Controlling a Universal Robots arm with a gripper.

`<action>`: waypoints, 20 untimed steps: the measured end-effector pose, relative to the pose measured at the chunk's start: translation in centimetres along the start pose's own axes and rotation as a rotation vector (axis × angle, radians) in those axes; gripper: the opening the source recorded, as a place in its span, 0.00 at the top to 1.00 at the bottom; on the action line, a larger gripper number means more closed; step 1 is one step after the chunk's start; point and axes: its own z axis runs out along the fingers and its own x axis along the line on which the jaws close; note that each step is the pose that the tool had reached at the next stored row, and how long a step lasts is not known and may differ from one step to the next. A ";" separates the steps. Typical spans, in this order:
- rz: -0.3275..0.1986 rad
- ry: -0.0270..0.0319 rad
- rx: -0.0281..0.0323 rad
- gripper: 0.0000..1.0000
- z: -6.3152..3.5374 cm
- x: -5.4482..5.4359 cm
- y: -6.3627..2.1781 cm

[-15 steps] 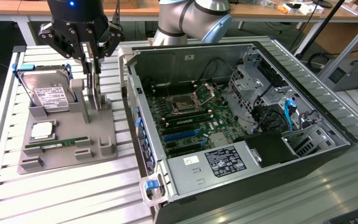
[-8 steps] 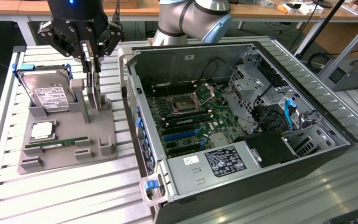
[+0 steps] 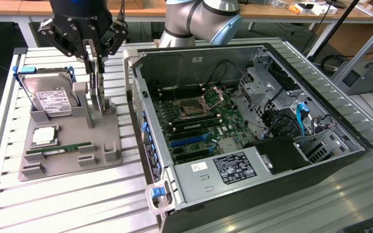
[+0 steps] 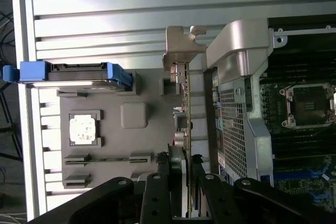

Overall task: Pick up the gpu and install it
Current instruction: 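Pick up the gpu and move the gpu toward the slot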

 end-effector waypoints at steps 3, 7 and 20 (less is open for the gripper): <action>0.000 0.0000 -0.0005 0.73 -0.13 0.0 0.01; 0.000 0.0001 -0.0020 0.73 -0.44 0.0 0.04; 0.000 0.0004 -0.0066 0.73 -1.15 0.0 0.09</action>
